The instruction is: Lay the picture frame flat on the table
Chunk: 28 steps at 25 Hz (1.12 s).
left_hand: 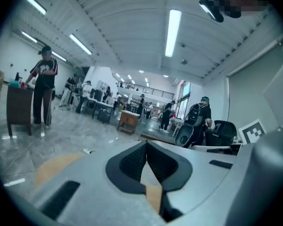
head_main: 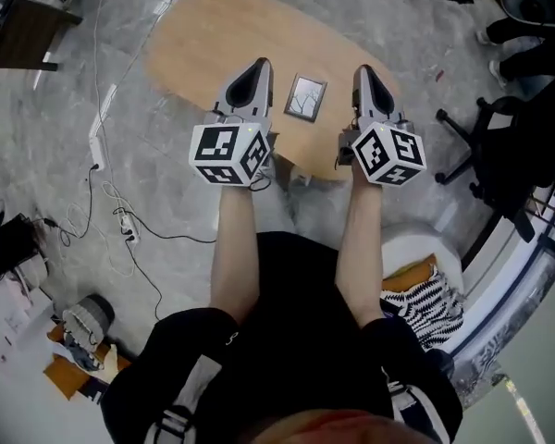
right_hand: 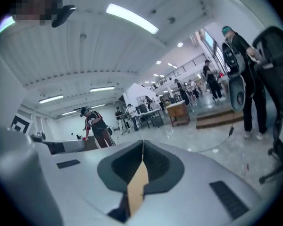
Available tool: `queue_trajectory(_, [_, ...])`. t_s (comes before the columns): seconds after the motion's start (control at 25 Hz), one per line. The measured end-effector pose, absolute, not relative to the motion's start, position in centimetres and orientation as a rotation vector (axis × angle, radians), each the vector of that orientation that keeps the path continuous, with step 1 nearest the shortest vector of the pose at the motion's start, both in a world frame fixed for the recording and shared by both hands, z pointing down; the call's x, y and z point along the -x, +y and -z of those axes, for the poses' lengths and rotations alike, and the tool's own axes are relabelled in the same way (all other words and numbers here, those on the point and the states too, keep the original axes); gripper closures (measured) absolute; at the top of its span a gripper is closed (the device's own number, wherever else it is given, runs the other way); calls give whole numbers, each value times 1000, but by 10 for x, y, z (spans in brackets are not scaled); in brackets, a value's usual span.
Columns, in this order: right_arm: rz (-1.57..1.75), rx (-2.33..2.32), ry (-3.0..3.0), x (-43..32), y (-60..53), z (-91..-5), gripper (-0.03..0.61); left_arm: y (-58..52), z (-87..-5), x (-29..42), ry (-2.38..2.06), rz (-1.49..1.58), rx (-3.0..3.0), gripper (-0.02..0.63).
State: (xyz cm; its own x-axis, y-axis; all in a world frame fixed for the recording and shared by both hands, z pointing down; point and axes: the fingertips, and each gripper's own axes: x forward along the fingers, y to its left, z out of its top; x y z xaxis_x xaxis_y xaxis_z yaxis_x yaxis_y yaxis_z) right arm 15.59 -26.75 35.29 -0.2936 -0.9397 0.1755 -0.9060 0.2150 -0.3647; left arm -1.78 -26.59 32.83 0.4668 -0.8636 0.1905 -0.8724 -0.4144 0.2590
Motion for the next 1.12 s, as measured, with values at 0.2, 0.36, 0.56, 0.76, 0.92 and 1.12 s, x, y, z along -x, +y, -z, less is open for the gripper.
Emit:
queue_trajectory(0.2, [404,1871,2409,-156,-263,-282,566,-260,-266,24,-1594,78,-2420,604])
queue_trajectory(0.36, [333,1833,2488,-149,-269,-250,566,-270,-237,32,-1660,80,-2462,604])
queue_trajectory(0.56, [215,1834,2511,-158,-275,-211,566,-277,-199,31,-1714,121,-2505,604])
queue_trajectory(0.76, [128,1797,2521,-154,-277,-188,566,-278,-176,21,-1725,135,-2557,604])
queue_trajectory(0.92, [85,1789,2530,-154,-276,-180,566,-276,-170,14,-1723,133,-2578,604])
queue_trajectory(1.12, [63,1786,2530,-158,-280,-175,566,-279,-166,8,-1719,135,-2587,604])
